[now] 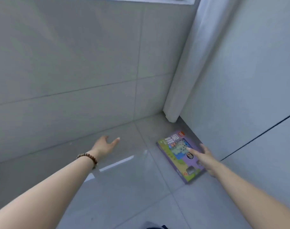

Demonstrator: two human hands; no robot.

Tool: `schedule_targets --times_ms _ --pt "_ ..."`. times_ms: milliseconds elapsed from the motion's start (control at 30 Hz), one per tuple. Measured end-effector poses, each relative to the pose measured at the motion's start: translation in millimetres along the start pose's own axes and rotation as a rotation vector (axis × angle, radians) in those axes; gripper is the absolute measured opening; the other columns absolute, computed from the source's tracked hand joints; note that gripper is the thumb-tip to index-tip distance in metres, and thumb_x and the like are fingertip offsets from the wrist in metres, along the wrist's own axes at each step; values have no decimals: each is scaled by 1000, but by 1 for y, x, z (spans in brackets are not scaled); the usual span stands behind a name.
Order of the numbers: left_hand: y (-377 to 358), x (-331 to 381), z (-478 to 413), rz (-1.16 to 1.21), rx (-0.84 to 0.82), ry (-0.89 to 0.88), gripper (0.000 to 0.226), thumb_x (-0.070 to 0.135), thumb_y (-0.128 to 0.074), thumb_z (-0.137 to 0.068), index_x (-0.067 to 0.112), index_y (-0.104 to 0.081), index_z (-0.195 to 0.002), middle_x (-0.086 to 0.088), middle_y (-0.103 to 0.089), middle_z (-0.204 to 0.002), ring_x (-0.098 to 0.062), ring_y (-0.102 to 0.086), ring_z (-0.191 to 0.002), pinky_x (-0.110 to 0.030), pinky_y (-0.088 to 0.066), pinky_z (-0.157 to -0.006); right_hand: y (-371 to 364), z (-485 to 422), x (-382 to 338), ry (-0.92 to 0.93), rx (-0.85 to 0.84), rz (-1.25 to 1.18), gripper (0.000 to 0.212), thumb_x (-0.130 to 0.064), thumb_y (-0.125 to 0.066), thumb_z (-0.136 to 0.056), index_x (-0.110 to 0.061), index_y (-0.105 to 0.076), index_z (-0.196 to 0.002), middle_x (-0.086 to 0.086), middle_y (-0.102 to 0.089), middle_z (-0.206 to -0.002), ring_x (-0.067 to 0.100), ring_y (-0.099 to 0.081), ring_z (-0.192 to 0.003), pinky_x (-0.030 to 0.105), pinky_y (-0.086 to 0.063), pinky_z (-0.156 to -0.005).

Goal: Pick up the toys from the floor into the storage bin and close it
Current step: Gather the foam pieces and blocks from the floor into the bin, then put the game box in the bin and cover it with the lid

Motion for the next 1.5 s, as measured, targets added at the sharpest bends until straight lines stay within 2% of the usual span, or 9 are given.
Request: schedule_targets --times_ms 167,533,667,833,1033,1133,1233,1367,1500 --pt "-109 20 -35 -57 -169 -18 79 51 -53 -88 10 -23 -148 -8 -28 -153 -26 -31 -139 -35 -28 -110 43 -40 92 -155 81 -121 116 -55 -83 -55 -22 -21 -148 1 -32 -151 21 -36 -135 43 -30 -111" --pt "-236 61 -110 -67 -195 -10 76 37 -62 -88 5 -24 -146 -11 -26 -152 -25 -29 -139 -32 -27 -110 22 -112 187 -343 153 -332 91 -48 -72 -75 -15 -27 -146 5 -29 -151 27 -41 -131 38 -32 -105" --pt "-269 72 -123 -82 -248 -5 42 36 -64 -86 11 -51 -117 -7 -59 -121 -21 -55 -97 -27 -43 -82 15 -130 192 -282 244 -333 49 -37 -72 -78 -13 -56 -118 5 -30 -139 20 -47 -118 31 -37 -99" --pt "-292 47 -174 -194 -248 -56 92 76 -64 -58 13 -53 -125 -8 -54 -131 -29 -53 -118 -42 -45 -99 2 -135 194 -253 359 -341 62 -31 -74 -77 -9 -49 -129 3 -25 -142 18 -39 -127 30 -33 -106" --pt "-286 48 -152 -206 -273 118 99 77 -52 -50 8 -52 -121 -20 -49 -126 -34 -48 -119 -35 -42 -101 -9 -130 193 -292 454 -440 70 -30 -78 -71 -19 -47 -133 2 -36 -138 21 -46 -124 40 -40 -105" --pt "-284 17 -158 -33 -243 203 112 77 -68 -46 -6 -49 -119 -35 -54 -118 -45 -60 -100 -49 -56 -78 -15 -122 195 -304 423 -589 69 -38 -79 -62 -30 -51 -124 -2 -54 -126 18 -59 -109 41 -50 -94" --pt "-273 11 -137 138 -249 252 88 54 -78 -58 -3 -46 -116 -24 -65 -105 -31 -66 -82 -37 -57 -62 -19 -105 191 -354 415 -665 74 -47 -77 -55 -34 -50 -123 -4 -59 -120 17 -61 -105 38 -52 -89" --pt "-218 26 -99 265 -119 235 48 37 -61 -88 -4 -52 -110 -23 -65 -102 -30 -63 -80 -33 -54 -59 -25 -70 143 -279 361 -760 48 -22 -75 -76 -28 -46 -114 5 -57 -116 20 -64 -94 33 -54 -71" --pt "-126 30 -62 297 8 224 49 42 -54 -92 -6 -57 -101 -20 -66 -88 -29 -63 -68 -31 -54 -56 -41 -30 66 -163 174 -788 44 -19 -69 -84 -27 -42 -118 -4 -60 -97 20 -65 -87 43 -55 -81"
Point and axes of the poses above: each hand's wrist, its own z-axis away from the middle knuckle, its own y-axis out of the back of the hand, x = y × z, the point moved 5 cm from there along -z, towards the middle knuckle
